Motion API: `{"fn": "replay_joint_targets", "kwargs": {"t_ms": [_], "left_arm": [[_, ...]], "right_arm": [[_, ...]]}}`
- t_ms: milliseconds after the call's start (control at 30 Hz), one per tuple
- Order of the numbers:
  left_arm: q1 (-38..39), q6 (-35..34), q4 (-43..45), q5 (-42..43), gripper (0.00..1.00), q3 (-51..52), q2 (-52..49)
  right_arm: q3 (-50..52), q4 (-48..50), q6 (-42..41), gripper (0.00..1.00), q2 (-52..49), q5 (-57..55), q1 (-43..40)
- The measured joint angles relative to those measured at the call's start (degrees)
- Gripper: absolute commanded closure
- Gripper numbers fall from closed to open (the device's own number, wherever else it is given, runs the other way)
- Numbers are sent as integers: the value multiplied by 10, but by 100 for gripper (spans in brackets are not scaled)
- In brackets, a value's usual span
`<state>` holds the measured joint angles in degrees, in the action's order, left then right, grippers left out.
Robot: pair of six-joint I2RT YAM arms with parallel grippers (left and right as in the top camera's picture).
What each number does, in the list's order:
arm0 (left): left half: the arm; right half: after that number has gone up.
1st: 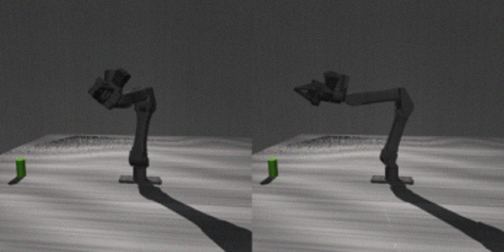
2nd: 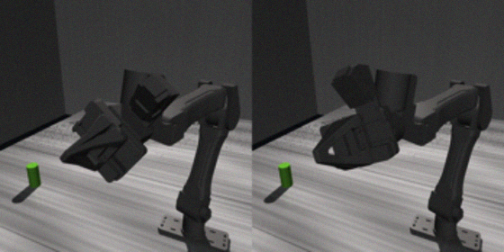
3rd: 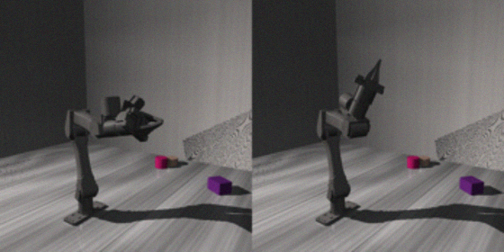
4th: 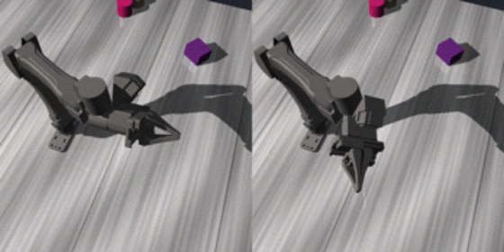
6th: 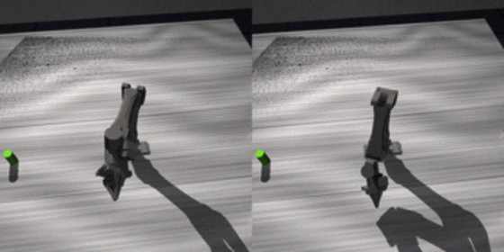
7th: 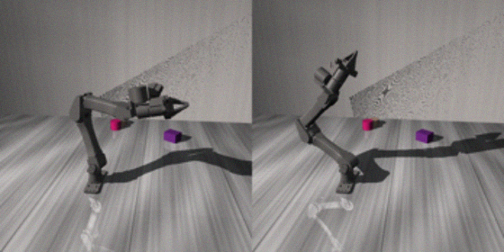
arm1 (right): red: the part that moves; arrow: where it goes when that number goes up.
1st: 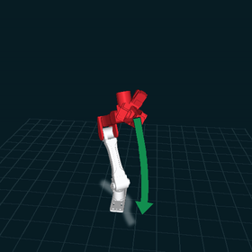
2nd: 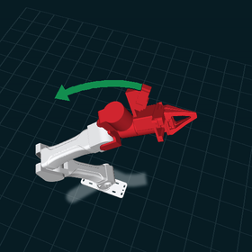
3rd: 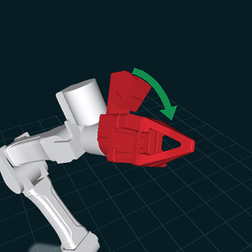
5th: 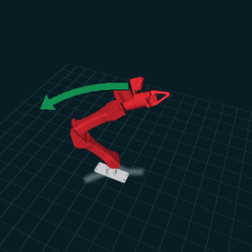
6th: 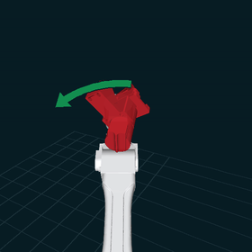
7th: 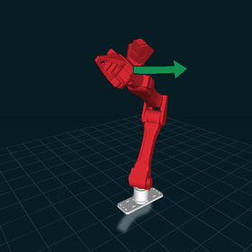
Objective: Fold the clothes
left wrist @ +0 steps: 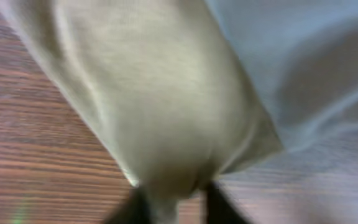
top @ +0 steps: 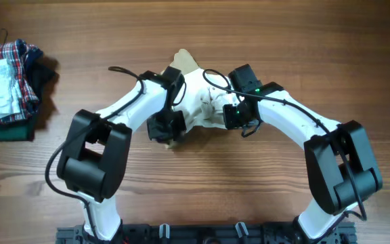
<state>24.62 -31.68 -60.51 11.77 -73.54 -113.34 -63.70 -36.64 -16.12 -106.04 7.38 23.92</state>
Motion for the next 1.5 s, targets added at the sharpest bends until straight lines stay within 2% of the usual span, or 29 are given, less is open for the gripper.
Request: {"fn": "replay_joint_targets", "kwargs": {"t_ms": [67, 133, 167, 300, 433, 567, 800, 1033, 1500], "left_arm": [[0, -6, 1, -15, 96, 0, 0], [0, -7, 1, -30, 96, 0, 0], [0, -7, 1, -34, 96, 0, 0], [0, 3, -14, -58, 96, -8, 0], [0, 18, -57, -74, 96, -64, 11], [0, 23, -59, -105, 96, -99, 25], [0, 37, -38, -139, 96, -106, 26], [-3, 83, 37, -154, 96, -124, 26], [-33, 87, 131, -156, 96, -125, 26]], "right_arm": [[0, 0, 0, 86, 0, 0, 0], [0, 0, 0, 95, 0, 0, 0], [0, 0, 2, 96, 0, 0, 0], [0, -2, 2, 96, 0, -1, 0], [-7, -32, -7, 96, 0, -1, 0], [-37, -59, -12, 95, 0, -1, 0], [-122, -134, -20, 96, 0, -1, 0], [-126, -135, -42, 96, 0, -1, -1], [-126, -91, -109, 96, 0, 0, -40]]}}
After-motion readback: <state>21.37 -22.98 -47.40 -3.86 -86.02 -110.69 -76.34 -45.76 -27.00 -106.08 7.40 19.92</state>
